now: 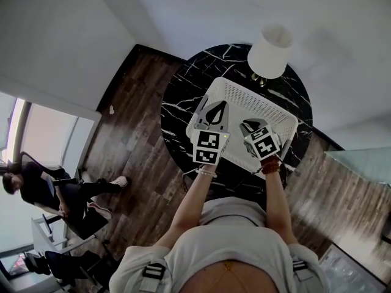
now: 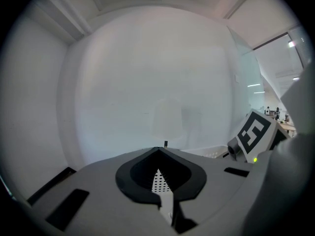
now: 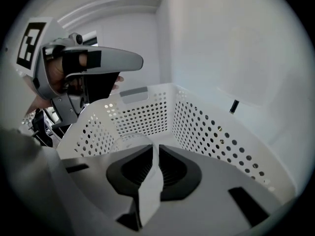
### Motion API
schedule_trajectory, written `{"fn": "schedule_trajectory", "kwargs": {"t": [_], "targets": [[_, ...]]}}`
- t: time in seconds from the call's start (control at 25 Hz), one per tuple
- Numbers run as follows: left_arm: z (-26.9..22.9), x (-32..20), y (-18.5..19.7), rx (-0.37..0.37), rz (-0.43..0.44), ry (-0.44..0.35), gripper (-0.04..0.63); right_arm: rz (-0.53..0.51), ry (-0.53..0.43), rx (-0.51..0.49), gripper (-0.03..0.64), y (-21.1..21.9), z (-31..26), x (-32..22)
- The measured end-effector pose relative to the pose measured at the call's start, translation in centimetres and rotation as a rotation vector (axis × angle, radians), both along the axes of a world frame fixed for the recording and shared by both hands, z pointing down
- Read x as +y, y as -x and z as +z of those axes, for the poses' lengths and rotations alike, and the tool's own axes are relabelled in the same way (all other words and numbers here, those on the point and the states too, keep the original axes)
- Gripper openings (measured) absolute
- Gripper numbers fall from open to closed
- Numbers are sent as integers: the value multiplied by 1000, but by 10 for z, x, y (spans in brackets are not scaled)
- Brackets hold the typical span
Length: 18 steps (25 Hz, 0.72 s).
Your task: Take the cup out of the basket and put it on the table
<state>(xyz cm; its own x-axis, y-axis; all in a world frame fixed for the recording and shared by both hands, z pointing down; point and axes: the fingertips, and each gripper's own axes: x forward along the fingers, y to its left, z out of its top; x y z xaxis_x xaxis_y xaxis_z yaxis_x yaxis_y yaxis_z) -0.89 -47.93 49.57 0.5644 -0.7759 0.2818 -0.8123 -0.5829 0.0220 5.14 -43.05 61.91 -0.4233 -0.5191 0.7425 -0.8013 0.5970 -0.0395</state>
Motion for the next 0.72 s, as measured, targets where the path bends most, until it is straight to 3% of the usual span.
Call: {"fn": "schedule_trajectory", "kwargs": {"t": [0.72], "targets": [[-4, 10, -9, 20, 14, -4, 5, 11, -92, -8, 43, -10, -59, 6]]}}
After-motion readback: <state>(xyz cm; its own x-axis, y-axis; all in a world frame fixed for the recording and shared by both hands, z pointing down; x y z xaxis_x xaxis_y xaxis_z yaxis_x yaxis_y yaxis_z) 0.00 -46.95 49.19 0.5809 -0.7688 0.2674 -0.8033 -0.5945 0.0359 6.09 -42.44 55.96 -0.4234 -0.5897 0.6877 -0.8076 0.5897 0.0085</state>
